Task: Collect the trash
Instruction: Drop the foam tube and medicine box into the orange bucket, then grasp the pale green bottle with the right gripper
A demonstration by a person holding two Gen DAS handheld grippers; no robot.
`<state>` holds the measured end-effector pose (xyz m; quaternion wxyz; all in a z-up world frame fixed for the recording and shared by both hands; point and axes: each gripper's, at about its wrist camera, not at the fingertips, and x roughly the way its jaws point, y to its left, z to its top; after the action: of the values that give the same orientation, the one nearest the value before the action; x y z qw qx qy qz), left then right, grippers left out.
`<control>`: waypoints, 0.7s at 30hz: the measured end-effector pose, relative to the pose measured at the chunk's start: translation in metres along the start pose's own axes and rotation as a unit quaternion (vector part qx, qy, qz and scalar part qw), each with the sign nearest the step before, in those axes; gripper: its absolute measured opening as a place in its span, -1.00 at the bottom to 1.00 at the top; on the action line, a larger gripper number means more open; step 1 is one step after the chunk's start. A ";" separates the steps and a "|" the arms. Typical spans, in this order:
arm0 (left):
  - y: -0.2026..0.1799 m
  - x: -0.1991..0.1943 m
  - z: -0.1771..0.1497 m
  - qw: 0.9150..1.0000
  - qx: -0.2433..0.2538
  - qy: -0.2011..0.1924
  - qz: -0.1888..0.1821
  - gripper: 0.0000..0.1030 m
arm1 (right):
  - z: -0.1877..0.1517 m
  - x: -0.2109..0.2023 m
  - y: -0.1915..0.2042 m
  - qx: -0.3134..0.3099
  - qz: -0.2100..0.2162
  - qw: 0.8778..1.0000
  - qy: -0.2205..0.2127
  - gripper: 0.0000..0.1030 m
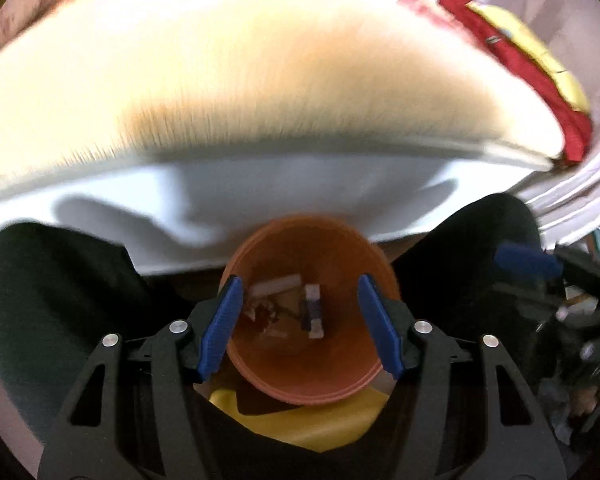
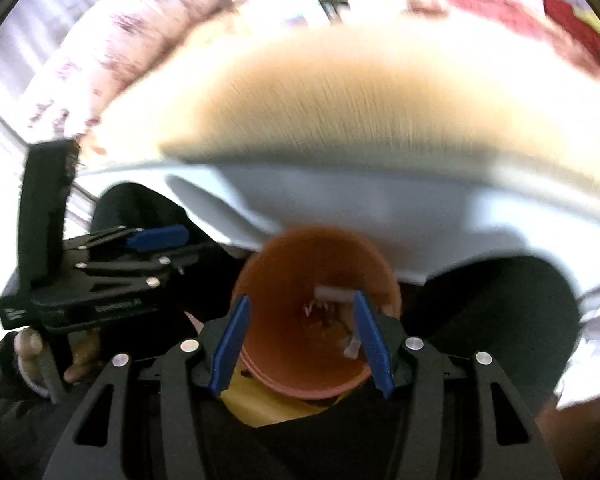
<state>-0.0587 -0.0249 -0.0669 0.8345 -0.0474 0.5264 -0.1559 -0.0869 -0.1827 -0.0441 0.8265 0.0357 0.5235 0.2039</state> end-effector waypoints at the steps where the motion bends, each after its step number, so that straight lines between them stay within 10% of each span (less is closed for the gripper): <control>1: -0.001 -0.009 0.001 1.000 0.007 -0.013 -0.002 0.26 | 0.006 -0.013 0.002 -0.010 0.004 1.000 -0.015 0.06; 9: -0.013 -0.065 0.018 0.993 0.039 -0.109 0.005 0.47 | 0.106 -0.056 -0.019 -0.018 -0.006 0.996 -0.090 0.18; 21: -0.004 -0.051 0.027 0.994 0.028 -0.106 0.006 0.47 | 0.288 0.029 -0.078 0.065 -0.031 0.997 0.032 0.12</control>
<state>-0.0558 -0.0148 -0.0099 0.8874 -0.0375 0.4307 -0.1599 0.2012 -0.1990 0.0394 0.8113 0.0662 0.5626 0.1448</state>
